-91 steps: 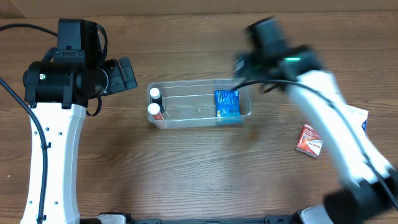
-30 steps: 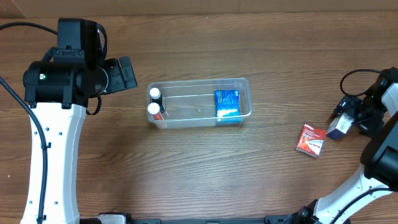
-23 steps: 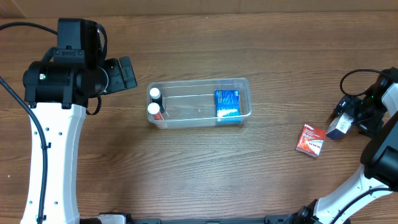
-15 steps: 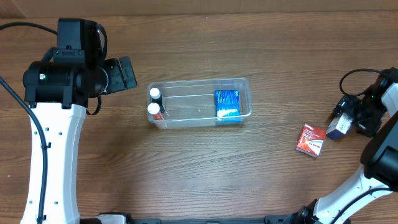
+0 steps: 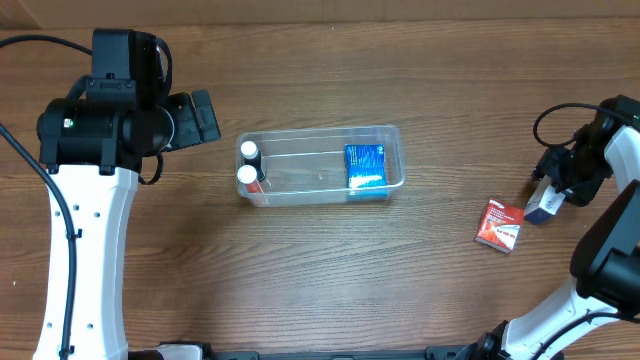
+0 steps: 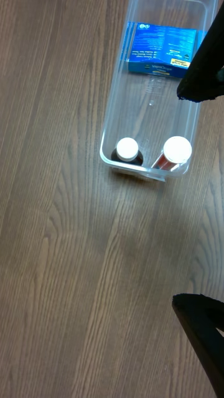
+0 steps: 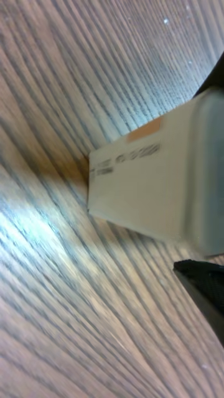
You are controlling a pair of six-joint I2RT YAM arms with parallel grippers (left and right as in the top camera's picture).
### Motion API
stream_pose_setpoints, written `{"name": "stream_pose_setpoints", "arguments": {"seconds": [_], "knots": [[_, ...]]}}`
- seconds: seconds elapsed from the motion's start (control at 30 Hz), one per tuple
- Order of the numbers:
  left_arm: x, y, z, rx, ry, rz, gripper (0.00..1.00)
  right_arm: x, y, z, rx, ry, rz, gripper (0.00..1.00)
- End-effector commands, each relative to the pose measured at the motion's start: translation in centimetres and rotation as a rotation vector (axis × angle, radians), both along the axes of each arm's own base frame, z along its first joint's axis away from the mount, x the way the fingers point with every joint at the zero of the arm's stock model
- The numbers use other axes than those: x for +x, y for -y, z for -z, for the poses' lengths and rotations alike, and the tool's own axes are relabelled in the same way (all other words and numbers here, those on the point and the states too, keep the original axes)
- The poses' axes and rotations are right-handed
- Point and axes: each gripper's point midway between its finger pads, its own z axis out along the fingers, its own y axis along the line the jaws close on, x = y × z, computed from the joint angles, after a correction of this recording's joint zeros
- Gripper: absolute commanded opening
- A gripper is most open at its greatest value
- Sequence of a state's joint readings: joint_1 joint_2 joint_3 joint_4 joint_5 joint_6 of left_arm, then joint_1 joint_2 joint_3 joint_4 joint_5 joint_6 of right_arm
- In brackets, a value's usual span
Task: Pack container
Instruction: 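Grasp the white Hansaplast box with the right gripper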
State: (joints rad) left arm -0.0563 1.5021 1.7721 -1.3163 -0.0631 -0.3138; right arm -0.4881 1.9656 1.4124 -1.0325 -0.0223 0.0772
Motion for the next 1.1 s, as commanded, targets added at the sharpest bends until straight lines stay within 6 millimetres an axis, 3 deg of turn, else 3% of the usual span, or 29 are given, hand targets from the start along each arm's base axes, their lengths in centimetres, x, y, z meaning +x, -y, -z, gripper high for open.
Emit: {"name": "stream_pose_setpoints", "arguments": {"seconds": [0.0,0.1,0.57,0.77,1.07], "knots": [[0.2,0.1,-0.4,-0.004,0.012,0.016,1.0,0.0,-0.2,-1.3,-0.008,0.027,-0.001,0.57],[0.2,0.1,-0.4,-0.004,0.013,0.016,1.0,-0.1,-0.3,-1.3,-0.004,0.022,0.0,0.46],[0.3,0.1,-0.4,-0.003,0.013,0.016,1.0,0.3,-0.4,-1.9,0.007,0.035,0.0,0.35],[0.3,0.1,-0.4,-0.003,0.013,0.016,1.0,1.7,-0.3,-5.2,-0.001,0.096,-0.007,0.34],[0.3,0.1,-0.4,-0.003,0.013,0.016,1.0,4.3,-2.3,-14.1,0.045,0.279,-0.051,0.35]]}}
